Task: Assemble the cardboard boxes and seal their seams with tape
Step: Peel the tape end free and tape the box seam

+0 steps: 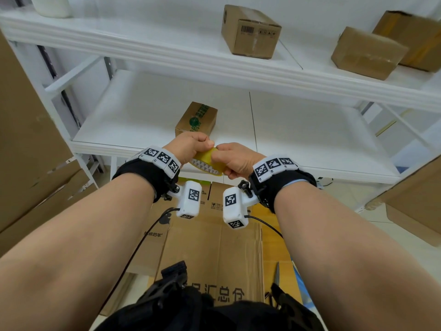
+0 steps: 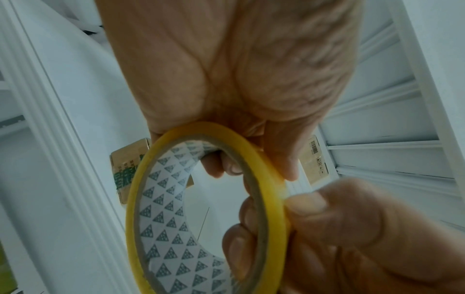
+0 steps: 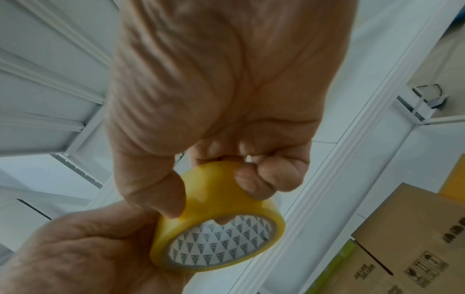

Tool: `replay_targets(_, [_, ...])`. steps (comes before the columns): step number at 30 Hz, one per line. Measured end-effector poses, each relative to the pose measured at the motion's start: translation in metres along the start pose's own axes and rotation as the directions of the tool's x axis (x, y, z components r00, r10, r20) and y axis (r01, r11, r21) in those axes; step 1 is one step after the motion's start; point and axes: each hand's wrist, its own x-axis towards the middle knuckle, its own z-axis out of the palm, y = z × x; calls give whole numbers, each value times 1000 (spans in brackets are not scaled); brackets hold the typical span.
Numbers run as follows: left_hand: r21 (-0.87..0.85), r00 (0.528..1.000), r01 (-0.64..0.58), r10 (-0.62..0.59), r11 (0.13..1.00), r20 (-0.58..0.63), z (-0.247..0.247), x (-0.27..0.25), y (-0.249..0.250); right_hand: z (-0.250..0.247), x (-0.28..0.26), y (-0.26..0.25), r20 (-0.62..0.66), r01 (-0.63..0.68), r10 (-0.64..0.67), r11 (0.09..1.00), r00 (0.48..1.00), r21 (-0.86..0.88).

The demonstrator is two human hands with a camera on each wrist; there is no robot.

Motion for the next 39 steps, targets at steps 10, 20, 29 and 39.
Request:
replay_targets(10, [-34, 1000, 22, -22, 999, 18, 2, -1, 0, 1, 0, -3, -31, -11, 11, 1000, 999, -26])
replay_targets(20, [-84, 998, 70, -70, 994, 6, 2, -6, -1, 3, 2, -1, -21, -5, 5, 1000, 1000, -26])
replay_targets(29, [-41, 998, 66, -66, 997, -7, 3, -7, 4, 2, 0, -1, -50, 4, -7, 999, 999, -45])
replay_targets(39, [-35, 1000, 31, -31, 999, 0, 1, -6, 10, -1, -2, -6, -33, 14, -17, 997, 999, -80])
